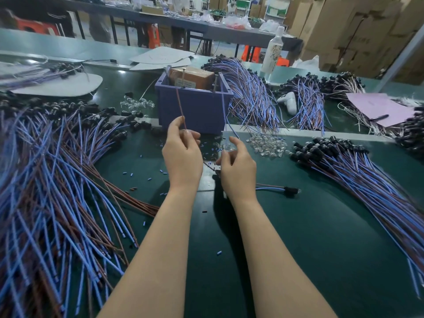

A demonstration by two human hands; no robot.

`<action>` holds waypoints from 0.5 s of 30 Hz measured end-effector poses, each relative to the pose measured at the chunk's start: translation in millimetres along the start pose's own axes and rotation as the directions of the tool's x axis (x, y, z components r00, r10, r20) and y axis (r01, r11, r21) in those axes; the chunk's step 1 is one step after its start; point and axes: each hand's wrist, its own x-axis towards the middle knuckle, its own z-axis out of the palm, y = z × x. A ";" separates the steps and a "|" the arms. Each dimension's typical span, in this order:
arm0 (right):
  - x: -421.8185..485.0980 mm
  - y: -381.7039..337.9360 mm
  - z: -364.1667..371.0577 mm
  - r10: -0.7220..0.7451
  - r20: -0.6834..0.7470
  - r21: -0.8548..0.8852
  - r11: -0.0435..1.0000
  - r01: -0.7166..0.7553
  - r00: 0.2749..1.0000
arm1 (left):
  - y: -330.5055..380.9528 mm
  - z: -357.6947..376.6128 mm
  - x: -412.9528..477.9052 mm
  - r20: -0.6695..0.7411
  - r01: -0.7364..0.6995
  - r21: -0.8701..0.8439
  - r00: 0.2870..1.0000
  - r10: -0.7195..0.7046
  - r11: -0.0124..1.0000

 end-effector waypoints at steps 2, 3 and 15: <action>-0.8 -0.2 0.7 -0.010 0.010 -0.011 1.000 0.010 1.000 | -1.3 0.9 -1.2 0.016 0.003 0.004 1.000 -0.003 1.000; -1.4 -0.4 0.6 -0.011 0.011 -0.015 1.000 0.012 1.000 | -2.0 0.9 -1.6 0.018 0.018 -0.008 1.000 -0.017 1.000; -1.4 0.7 1.3 0.055 0.014 0.002 0.998 -0.055 0.998 | -1.5 3.1 -1.5 0.074 0.097 0.038 0.992 -0.100 0.995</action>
